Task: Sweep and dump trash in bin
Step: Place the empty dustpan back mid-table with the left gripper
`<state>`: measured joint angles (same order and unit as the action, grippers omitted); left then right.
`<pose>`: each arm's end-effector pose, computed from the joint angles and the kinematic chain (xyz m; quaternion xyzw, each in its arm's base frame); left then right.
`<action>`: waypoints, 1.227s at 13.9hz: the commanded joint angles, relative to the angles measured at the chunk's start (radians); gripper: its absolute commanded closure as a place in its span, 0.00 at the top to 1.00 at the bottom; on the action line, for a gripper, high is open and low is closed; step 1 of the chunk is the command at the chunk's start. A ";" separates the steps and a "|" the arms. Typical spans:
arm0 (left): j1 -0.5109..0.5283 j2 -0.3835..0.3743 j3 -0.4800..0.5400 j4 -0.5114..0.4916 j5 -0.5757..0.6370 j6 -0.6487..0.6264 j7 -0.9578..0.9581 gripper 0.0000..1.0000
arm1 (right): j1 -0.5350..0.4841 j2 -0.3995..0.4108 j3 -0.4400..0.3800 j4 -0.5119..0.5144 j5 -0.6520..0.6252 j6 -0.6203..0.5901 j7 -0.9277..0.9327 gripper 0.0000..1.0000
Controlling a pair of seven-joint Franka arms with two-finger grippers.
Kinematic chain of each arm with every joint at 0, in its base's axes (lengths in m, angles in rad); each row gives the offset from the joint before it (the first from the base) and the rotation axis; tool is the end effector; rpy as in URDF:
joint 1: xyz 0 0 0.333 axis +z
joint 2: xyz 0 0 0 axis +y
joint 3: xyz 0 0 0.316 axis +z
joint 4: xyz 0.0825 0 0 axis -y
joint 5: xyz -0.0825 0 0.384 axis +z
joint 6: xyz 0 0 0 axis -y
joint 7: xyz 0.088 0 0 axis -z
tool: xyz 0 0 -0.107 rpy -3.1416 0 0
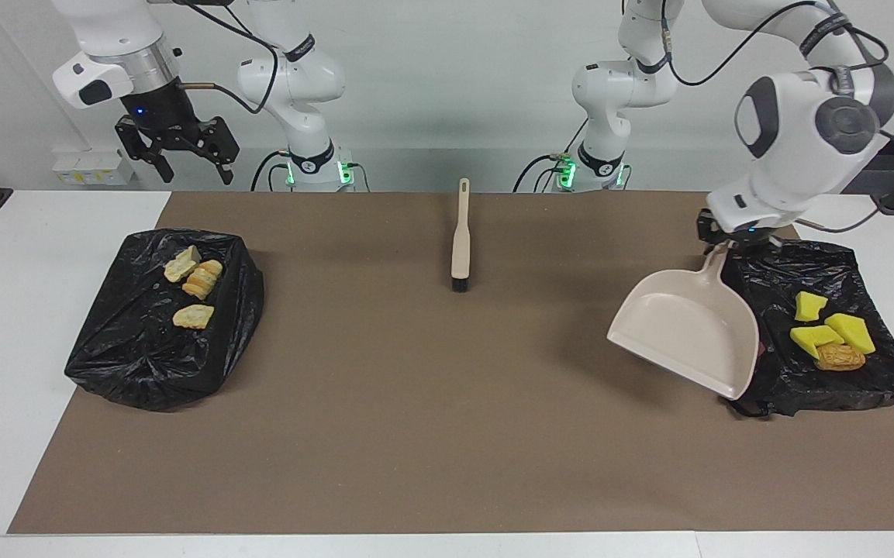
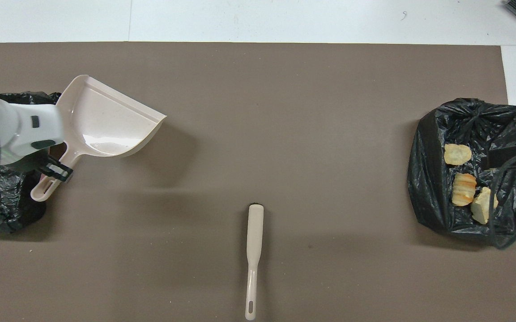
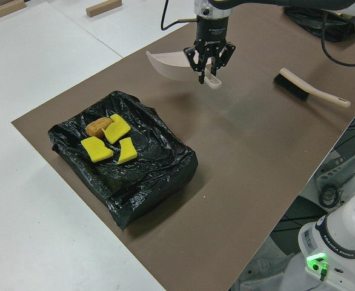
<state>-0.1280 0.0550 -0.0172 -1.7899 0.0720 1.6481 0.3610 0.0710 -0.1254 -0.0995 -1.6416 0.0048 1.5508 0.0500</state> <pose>0.5524 -0.0733 0.4976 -0.9613 0.2552 0.1014 0.0242 0.5128 -0.0177 0.6559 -0.9991 0.0389 -0.0169 0.0088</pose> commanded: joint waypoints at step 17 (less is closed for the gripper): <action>-0.446 0.310 0.019 0.027 -0.186 0.489 -0.867 0.00 | -0.020 -0.023 0.014 -0.032 -0.013 0.026 -0.032 1.00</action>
<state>-0.5285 0.3112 -0.0182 -1.8048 -0.1070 2.1209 -0.4373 0.0708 -0.1254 -0.0995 -1.6440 0.0043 1.5522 0.0499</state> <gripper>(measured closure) 0.687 0.000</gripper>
